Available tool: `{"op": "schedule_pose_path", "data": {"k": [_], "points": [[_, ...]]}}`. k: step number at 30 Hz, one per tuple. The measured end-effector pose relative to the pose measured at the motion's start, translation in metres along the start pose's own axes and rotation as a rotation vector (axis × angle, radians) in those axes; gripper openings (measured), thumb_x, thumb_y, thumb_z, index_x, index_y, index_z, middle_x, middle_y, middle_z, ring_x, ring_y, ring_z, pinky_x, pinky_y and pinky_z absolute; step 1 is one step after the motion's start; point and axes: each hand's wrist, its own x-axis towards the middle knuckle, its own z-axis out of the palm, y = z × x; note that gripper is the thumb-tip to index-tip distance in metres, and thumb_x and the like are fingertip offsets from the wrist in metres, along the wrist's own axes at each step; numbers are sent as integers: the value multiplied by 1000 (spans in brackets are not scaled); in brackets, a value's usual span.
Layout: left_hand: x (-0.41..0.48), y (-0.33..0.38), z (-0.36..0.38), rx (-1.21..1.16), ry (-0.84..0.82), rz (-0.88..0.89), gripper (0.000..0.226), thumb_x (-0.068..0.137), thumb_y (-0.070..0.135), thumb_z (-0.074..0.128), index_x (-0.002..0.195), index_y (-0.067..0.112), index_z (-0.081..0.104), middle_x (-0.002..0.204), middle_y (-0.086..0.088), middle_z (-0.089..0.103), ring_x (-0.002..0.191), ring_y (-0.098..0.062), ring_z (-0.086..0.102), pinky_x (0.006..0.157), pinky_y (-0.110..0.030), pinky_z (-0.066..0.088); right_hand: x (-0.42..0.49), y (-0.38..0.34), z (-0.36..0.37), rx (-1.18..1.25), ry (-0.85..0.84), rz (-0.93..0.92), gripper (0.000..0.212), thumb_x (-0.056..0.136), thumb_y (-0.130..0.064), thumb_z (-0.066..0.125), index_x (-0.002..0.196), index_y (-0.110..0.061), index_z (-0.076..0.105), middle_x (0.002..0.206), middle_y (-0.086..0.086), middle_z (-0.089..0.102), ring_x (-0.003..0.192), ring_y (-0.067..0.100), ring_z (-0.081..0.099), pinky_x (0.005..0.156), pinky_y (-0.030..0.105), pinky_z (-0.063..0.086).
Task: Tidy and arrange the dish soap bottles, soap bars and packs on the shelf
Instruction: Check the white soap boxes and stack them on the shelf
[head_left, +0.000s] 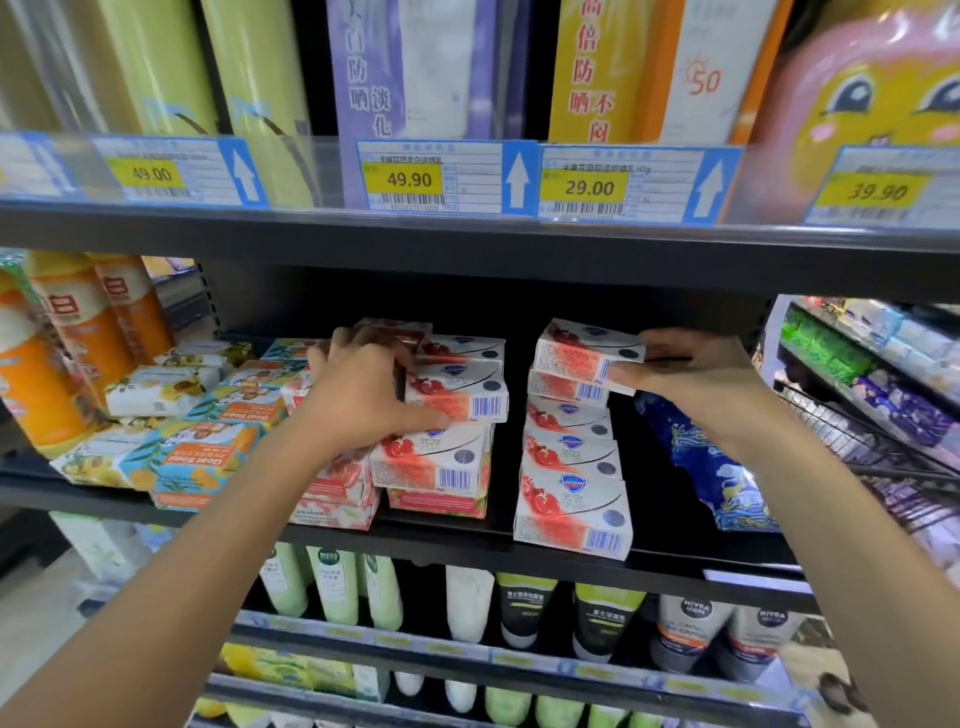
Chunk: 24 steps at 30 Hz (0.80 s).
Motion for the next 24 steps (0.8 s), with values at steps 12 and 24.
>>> {"op": "schedule_pose_path", "data": {"k": [12,24], "points": [[-42,14,-8,-646,154,40,79,54,46,95,119,21,57,103,16,63,92,1,64,79,-14,51,-3,16,19,-249,-42,59,40,77,-28,90,111,-18,73,102,-7,76,94,11,73,89,35,59],[-92,18,14,-971,141,40,73,50,35,95,115,30,63,107,15,71,104,-3,69,91,-19,56,20,49,38,-432,-76,160,32,85,-18,81,114,-11,69,111,4,72,105,22,69,83,34,57]]}}
